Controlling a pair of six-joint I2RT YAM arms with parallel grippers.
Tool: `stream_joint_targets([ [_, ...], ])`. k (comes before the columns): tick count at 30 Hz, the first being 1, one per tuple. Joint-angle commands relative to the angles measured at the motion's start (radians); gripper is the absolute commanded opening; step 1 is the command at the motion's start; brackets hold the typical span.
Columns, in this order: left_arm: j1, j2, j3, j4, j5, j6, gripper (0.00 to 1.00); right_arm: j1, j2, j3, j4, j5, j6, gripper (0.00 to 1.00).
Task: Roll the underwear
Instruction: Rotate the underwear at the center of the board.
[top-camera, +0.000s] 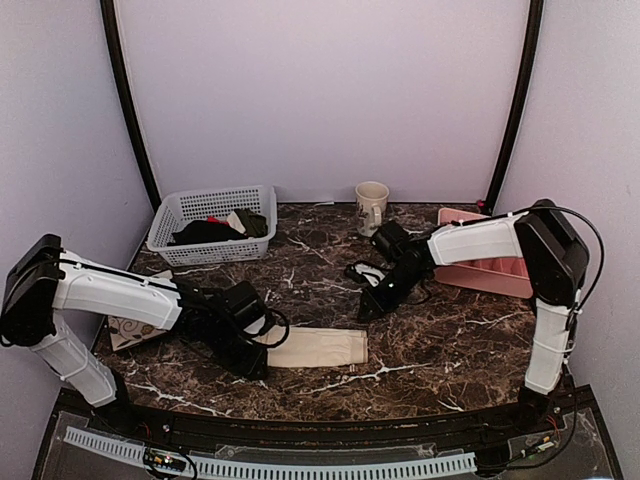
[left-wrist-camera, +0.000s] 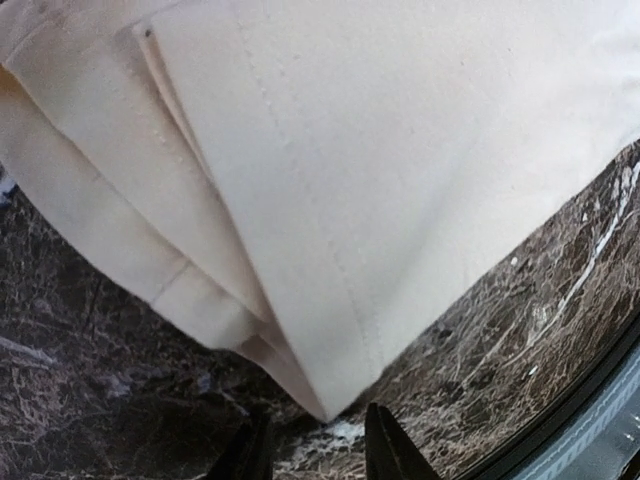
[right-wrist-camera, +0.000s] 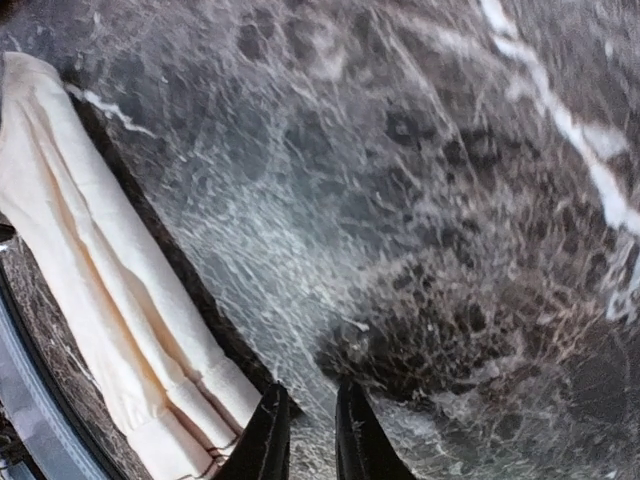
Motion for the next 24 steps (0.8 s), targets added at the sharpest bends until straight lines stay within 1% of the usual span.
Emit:
stream_joint_targets([
  [1,-0.002,0.027,-0.001,0.060,-0.047,-0.051,0.35,0.013,-0.001,-0.076,0.036,0.006,-0.010,0.16],
  [5,0.025,0.068,0.019,0.065,-0.082,-0.047,0.35,0.043,-0.029,-0.158,0.069,0.012,0.010,0.10],
  [7,0.049,0.082,0.028,0.073,-0.089,-0.022,0.35,0.062,-0.055,-0.207,0.096,0.012,0.033,0.08],
  [10,0.099,0.101,0.060,0.059,-0.105,0.029,0.36,0.091,-0.096,-0.282,0.143,0.000,0.084,0.07],
  [12,0.152,0.113,0.082,0.069,-0.100,0.072,0.36,0.120,-0.126,-0.343,0.189,-0.015,0.129,0.06],
  [15,0.196,0.153,0.143,0.101,-0.060,0.170,0.38,0.188,-0.149,-0.408,0.263,-0.044,0.188,0.06],
  [18,0.200,0.236,0.238,0.097,-0.018,0.267,0.40,0.265,-0.147,-0.447,0.360,-0.070,0.248,0.06],
  [20,0.200,0.305,0.292,0.102,0.026,0.301,0.40,0.309,-0.137,-0.448,0.419,-0.089,0.297,0.06],
  [24,0.200,0.386,0.372,0.129,0.108,0.323,0.40,0.364,-0.109,-0.426,0.486,-0.098,0.345,0.06],
])
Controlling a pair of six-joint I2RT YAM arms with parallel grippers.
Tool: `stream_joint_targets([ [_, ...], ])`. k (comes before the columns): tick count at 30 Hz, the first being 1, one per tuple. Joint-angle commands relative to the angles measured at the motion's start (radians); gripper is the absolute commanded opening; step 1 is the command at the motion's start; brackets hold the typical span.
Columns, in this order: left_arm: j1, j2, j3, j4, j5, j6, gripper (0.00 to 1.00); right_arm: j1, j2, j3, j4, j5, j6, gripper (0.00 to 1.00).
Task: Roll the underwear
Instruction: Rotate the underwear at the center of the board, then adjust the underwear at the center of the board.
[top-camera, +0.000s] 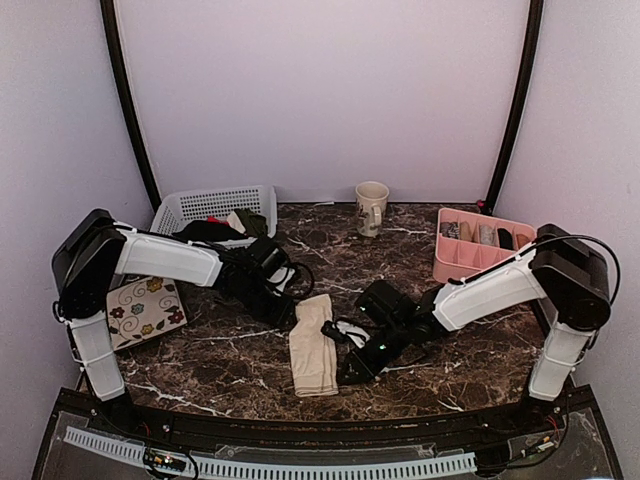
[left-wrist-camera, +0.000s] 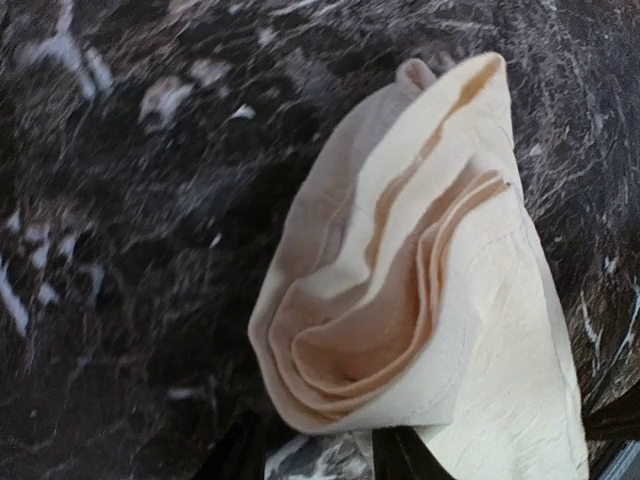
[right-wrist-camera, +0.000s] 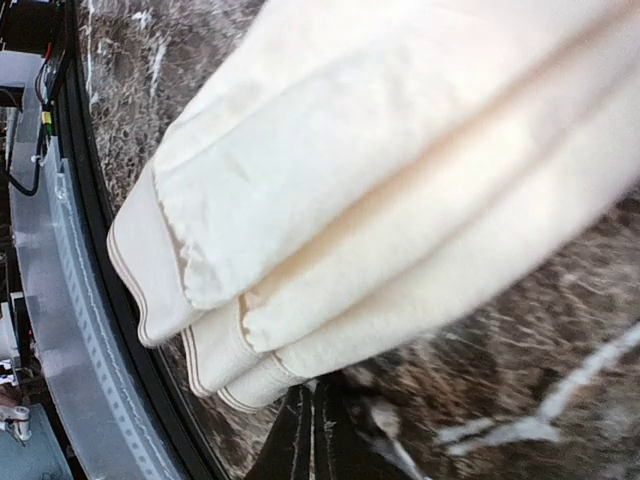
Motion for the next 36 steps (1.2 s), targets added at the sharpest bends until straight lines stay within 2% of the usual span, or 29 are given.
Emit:
stream_joint_targets([
  [1,-0.003,0.079,0.063,0.007,0.112,0.085,0.40,0.054,0.058,-0.004,0.067,-0.003,0.088,0.06],
  [6,0.005,0.036,0.092,-0.026,0.089,0.105,0.45,0.062,0.014,-0.007,0.024,0.035,0.072,0.07],
  [12,0.020,-0.130,0.027,-0.053,0.082,0.120,0.62,0.018,-0.139,-0.036,-0.074,0.102,0.045,0.15],
  [16,0.019,-0.301,-0.126,0.025,0.119,0.084,0.65,-0.018,-0.230,-0.027,-0.099,0.105,0.051,0.19],
  [20,-0.007,-0.443,-0.300,0.136,0.159,0.054,0.65,-0.034,-0.237,0.019,-0.087,0.076,0.065,0.22],
  [23,-0.088,-0.477,-0.367,0.156,0.136,0.051,0.60,-0.034,-0.207,0.048,-0.046,0.044,0.093,0.24],
  [27,-0.204,-0.413,-0.371,0.161,0.100,0.043,0.49,-0.035,-0.164,0.077,-0.021,0.025,0.115,0.24],
  [33,-0.330,-0.219,-0.283,0.197,0.030,0.046,0.37,-0.054,-0.130,0.097,-0.014,0.004,0.128,0.23],
  [36,-0.353,-0.134,-0.216,0.142,-0.044,0.033,0.32,-0.072,-0.136,0.076,0.009,-0.009,0.148,0.23],
])
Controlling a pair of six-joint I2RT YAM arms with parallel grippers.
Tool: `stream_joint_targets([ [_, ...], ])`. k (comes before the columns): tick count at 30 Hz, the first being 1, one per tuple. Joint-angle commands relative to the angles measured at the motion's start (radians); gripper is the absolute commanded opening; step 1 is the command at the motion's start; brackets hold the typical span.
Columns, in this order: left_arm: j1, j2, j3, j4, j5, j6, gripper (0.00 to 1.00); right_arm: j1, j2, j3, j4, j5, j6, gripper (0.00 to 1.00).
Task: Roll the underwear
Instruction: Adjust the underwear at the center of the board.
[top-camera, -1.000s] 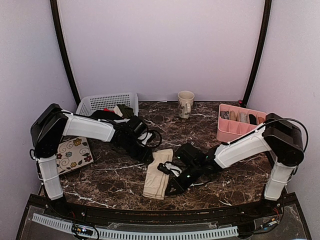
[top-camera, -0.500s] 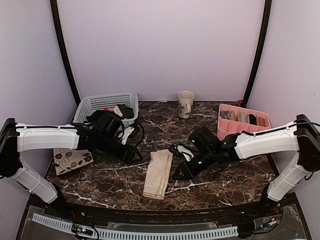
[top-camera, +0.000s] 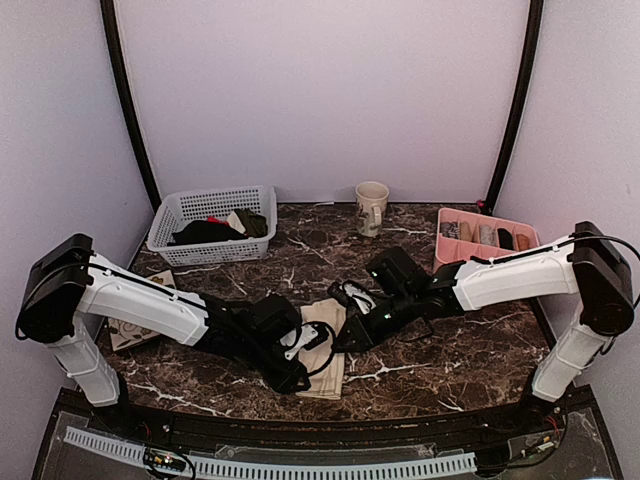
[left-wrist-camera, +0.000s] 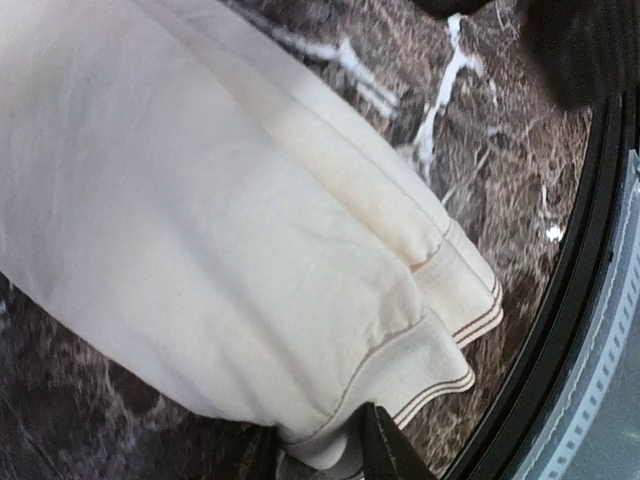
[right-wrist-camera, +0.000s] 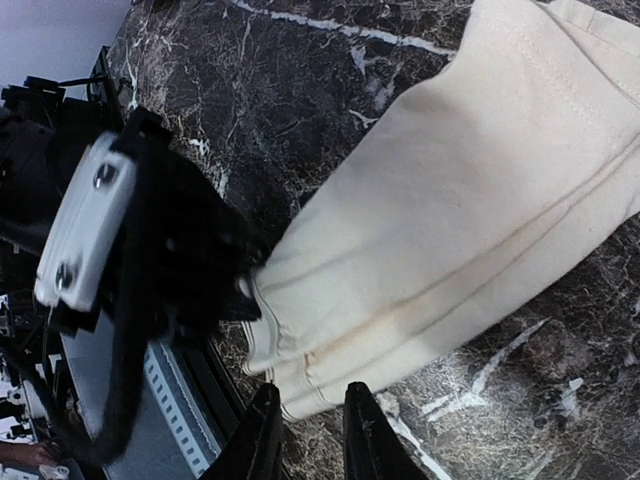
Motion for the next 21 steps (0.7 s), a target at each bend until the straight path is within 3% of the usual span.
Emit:
stream_joint_targets([
  [1,-0.027,0.075,0.091,-0.047,-0.119,-0.008,0.31,-0.028,-0.001,-0.001,0.058,-0.036,0.033,0.23],
  [3,-0.028,0.041,0.074,-0.057,-0.139,-0.008,0.33,-0.029,0.003,-0.001,0.060,-0.046,0.031,0.23],
  [10,-0.031,-0.317,-0.169,0.172,-0.135,0.099,0.74,-0.018,0.046,0.023,0.099,-0.125,0.025,0.24],
  [12,-0.032,-0.370,-0.206,0.203,-0.134,0.167,0.79,-0.008,0.073,0.037,0.111,-0.153,0.023,0.25],
  [21,-0.126,-0.311,-0.192,0.225,-0.187,0.498,0.80,-0.018,0.224,0.002,0.091,-0.164,-0.027,0.24],
])
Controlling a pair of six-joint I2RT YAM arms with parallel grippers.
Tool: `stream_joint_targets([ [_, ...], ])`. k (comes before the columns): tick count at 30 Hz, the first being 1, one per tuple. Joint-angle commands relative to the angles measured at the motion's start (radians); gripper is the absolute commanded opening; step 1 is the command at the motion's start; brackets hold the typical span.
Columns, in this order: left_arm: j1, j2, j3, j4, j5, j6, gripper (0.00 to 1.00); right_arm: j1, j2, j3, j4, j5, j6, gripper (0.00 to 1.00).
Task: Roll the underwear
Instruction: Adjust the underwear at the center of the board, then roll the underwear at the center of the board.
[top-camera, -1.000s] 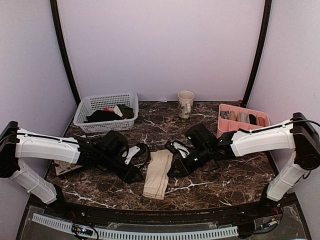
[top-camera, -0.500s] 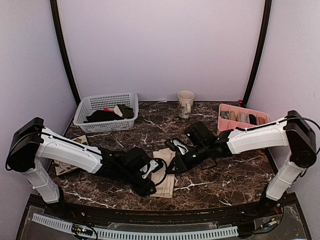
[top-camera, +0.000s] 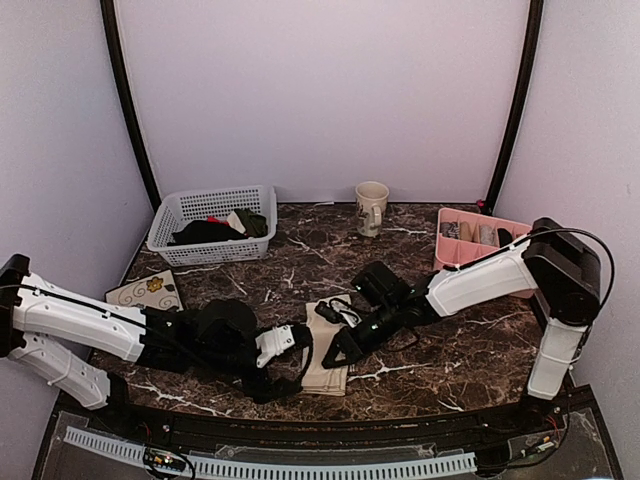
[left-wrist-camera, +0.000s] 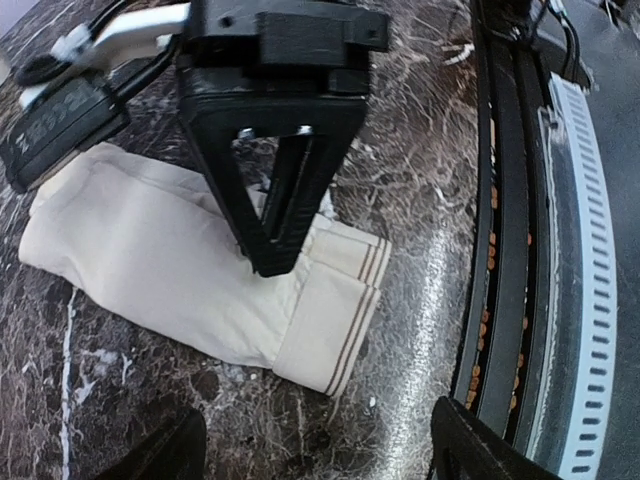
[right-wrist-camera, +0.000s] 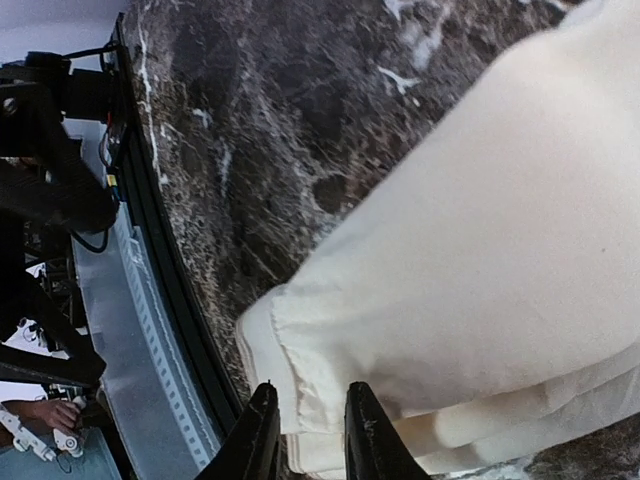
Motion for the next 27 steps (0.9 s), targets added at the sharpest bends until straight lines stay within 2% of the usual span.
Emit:
stream_joint_targets([
  [1,-0.051,0.056,0.009,0.044,-0.045,0.219,0.79,-0.017,0.078,-0.042,-0.006,-0.011,-0.051,0.23],
  [7,-0.104,0.182,0.034,0.128,-0.116,0.377,0.74,-0.018,0.203,-0.053,-0.086,0.019,-0.168,0.19],
  [12,-0.121,0.273,0.045,0.209,-0.154,0.485,0.69,-0.020,0.232,-0.078,-0.093,0.037,-0.192,0.18],
  [16,-0.122,0.341,0.054,0.229,-0.161,0.552,0.62,-0.021,0.239,-0.084,-0.089,0.037,-0.203,0.17],
  [21,-0.123,0.392,0.051,0.252,-0.287,0.554,0.42,-0.021,0.235,-0.079,-0.099,0.042,-0.234,0.17],
  [25,-0.123,0.358,0.061,0.196,-0.210,0.530,0.17,-0.021,0.215,-0.069,-0.091,0.054,-0.253,0.17],
  [27,-0.123,0.341,0.082,0.140,-0.164,0.491,0.09,-0.020,0.198,-0.063,-0.076,0.054,-0.264,0.18],
])
